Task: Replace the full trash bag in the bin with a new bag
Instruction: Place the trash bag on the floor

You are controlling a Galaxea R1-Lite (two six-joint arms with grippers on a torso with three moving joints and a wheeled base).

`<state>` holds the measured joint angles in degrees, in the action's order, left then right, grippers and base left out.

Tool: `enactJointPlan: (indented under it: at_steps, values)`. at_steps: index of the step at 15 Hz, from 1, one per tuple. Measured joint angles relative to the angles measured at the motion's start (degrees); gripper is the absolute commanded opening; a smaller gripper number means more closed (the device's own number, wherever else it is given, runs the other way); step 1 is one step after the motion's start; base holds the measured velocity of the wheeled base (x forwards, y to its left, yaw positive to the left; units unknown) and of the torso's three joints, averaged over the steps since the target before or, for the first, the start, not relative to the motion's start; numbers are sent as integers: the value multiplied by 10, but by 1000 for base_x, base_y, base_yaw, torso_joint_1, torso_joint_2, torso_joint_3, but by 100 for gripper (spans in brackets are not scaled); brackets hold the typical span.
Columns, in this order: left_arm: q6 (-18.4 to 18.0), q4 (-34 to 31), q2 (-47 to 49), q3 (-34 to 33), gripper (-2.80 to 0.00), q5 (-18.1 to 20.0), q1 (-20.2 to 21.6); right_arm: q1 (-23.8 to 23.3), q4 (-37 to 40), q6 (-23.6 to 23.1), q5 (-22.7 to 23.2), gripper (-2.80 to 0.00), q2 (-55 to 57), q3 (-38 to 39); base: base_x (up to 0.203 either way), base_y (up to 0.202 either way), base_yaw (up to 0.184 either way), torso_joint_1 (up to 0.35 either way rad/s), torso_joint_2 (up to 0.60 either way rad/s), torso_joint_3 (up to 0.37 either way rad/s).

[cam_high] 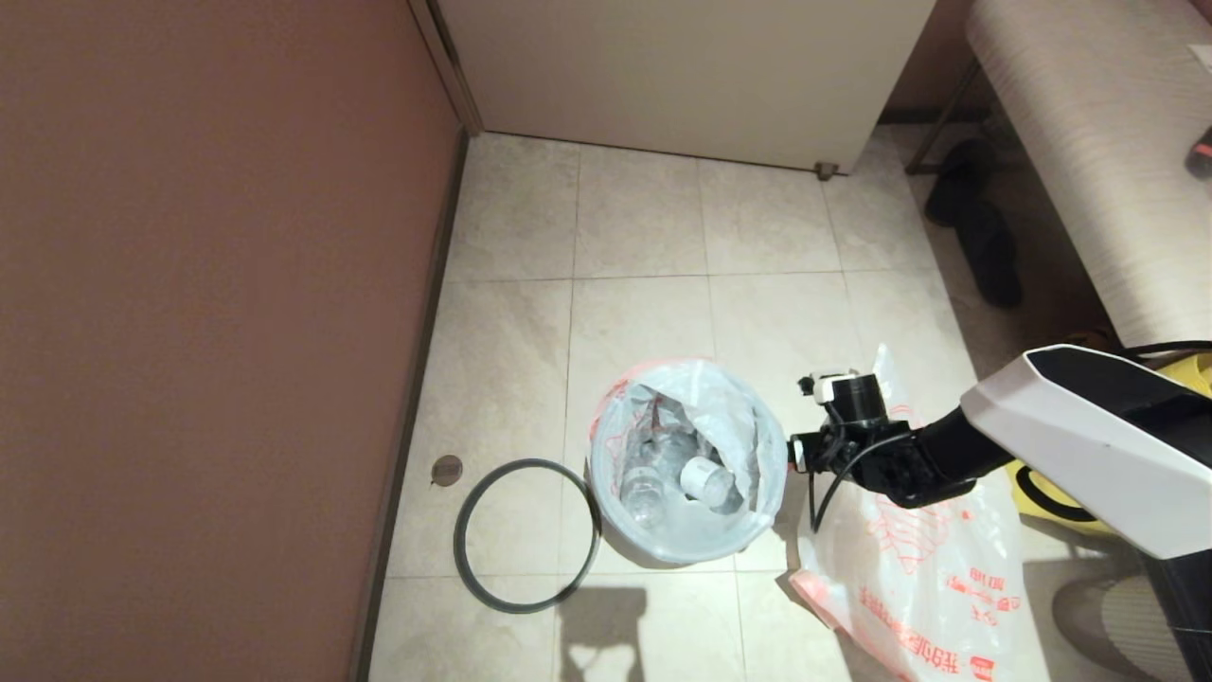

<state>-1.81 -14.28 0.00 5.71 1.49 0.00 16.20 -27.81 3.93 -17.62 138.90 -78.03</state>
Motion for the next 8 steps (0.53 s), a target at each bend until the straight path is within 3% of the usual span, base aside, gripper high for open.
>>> enactJointPlan:
  at_steps: [4, 8]
  values:
    - [0, 0, 0, 0, -280, 0, 0, 33, -6, -31, -113, 0, -58, 4, 0, 0, 0, 0, 0, 0]
    - [0, 0, 0, 0, -280, 0, 0, 51, -14, -60, -171, 0, -79, 8, 0, 0, 0, 0, 0, 0]
